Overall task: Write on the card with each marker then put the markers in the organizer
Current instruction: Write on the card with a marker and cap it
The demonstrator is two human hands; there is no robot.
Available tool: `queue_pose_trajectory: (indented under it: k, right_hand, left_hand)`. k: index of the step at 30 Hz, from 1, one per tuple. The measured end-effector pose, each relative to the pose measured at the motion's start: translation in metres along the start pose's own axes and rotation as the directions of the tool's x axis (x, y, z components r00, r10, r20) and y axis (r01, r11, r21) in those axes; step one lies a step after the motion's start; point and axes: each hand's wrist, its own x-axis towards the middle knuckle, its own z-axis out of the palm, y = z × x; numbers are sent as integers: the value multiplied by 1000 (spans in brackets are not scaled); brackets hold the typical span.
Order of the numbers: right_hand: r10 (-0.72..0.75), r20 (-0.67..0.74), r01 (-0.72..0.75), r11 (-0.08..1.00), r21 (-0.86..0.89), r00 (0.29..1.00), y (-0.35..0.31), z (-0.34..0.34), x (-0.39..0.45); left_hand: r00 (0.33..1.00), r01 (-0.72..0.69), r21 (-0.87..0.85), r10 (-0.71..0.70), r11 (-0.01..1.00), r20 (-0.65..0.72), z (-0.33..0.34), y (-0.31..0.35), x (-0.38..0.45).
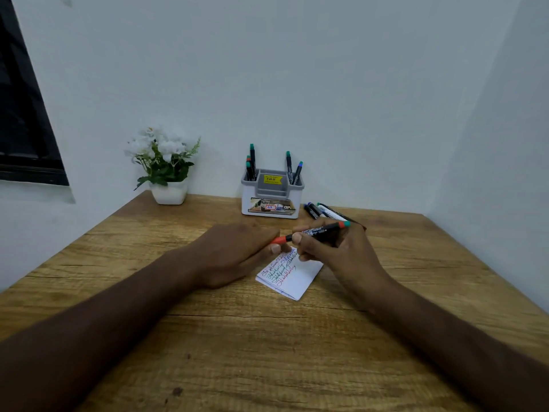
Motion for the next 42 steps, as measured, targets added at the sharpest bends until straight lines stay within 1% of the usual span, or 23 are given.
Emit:
queue_pose_trajectory:
  k: [6, 9, 12, 14, 18, 20, 22, 25, 28, 30, 35, 37, 42]
  right_hand:
    - [-15, -38, 12, 997, -76, 999, 2, 7, 2]
    - [-41, -30, 39, 998, -55, 999, 1, 14, 2]
    - [-74, -24, 71, 993, -93, 997, 0, 19, 3]
    - [-97, -42, 93, 992, -85, 994, -2, 18, 3]
    - [-167, -208, 154, 985, -75, 964, -10, 4, 12]
    - [-177, -276, 158, 983, -89, 945, -15, -5, 25]
    - [-198, -321, 146, 973, -181, 926, -22, -13, 44]
    - [-270, -379, 154, 938, -310, 885, -35, -21, 85]
    - [-342, -371, 165, 886, -434, 863, -44, -19, 128]
    - [-366, -351, 167, 858, -485, 862, -45, -11, 151]
    - [-314, -265, 88, 780, -620, 912, -36, 1, 186]
    - [-310, -259, 84, 772, -630, 915, -34, 0, 190]
    - [-333, -302, 106, 808, -579, 893, -35, -14, 175]
  left_hand:
    - [999, 50, 45, -49, 998, -24, 5, 5, -2]
    - [997, 66, 33, -65, 997, -28, 8, 7, -1]
    - [998, 53, 4, -52, 999, -29, 10, 6, 3]
    - [999, 47, -68, -47, 997, -4, 12, 0, 4]
    - [998, -24, -183, 35, 983, 54, 14, -12, 3]
    - [997, -50, -176, 60, 983, 53, 14, -13, 3]
    - [996, -69, -153, 77, 986, 49, 13, -13, 4]
    - [995, -46, -102, 55, 994, 79, 15, -17, 5]
    - [993, -16, -85, 26, 996, 116, 16, -20, 4]
    - [992, -8, -97, 21, 995, 126, 16, -20, 4]
    - [993, -4, -119, 19, 993, 120, 16, -20, 3]
    - [993, -5, -118, 19, 993, 119, 16, -20, 3]
    - [992, -7, -126, 23, 992, 127, 16, -19, 4]
